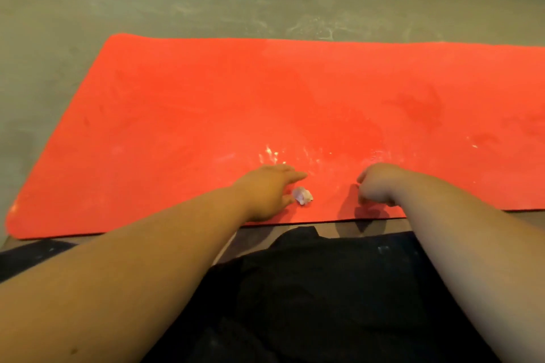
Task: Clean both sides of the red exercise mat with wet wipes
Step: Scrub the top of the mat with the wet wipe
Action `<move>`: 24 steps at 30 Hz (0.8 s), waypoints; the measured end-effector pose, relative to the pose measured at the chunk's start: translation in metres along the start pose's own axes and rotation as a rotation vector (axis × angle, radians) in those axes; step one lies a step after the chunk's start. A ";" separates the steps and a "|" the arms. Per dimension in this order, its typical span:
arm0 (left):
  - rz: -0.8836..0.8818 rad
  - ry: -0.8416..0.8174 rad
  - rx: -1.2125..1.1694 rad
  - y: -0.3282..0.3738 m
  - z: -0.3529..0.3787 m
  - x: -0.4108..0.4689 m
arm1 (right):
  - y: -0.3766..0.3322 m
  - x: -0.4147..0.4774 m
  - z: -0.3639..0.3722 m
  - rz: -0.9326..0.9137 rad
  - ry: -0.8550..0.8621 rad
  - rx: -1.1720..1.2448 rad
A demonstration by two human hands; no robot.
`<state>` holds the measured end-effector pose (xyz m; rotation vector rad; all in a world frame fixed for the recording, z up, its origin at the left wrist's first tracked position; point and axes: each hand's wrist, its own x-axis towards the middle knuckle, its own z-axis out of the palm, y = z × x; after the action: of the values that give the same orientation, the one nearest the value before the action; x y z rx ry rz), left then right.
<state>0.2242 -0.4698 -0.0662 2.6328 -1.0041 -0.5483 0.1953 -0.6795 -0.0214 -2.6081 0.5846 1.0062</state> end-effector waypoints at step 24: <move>-0.097 0.011 0.144 -0.025 0.020 -0.009 | -0.041 0.024 0.026 -0.234 -0.077 -0.531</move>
<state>0.2240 -0.4482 -0.0911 2.8201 -0.9501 -0.4990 0.2153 -0.6394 -0.0518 -2.9679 -0.0225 1.3157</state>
